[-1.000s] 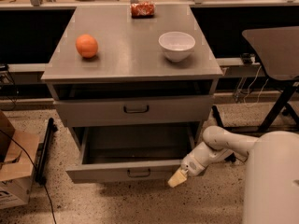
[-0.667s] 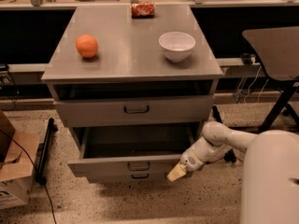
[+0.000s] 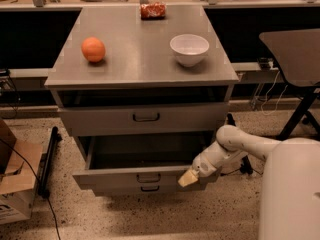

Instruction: Close middle drawer

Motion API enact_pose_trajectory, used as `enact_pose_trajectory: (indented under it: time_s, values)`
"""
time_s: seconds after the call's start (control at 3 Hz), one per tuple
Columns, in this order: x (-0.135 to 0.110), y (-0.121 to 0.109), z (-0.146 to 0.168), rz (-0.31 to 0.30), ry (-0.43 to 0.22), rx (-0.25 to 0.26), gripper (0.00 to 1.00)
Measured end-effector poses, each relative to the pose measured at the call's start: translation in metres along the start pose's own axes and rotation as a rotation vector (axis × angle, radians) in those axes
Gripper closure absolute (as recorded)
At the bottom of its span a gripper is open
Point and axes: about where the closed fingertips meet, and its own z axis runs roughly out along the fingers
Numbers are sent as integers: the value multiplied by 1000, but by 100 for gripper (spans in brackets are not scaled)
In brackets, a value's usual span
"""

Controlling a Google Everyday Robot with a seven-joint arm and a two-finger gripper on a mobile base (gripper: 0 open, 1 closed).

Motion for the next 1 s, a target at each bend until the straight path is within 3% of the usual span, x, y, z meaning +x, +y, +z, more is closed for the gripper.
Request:
enact_pose_trajectory:
  time_s: [1.0]
  values:
    - [-11,-3,-7,-25,-22,7,100]
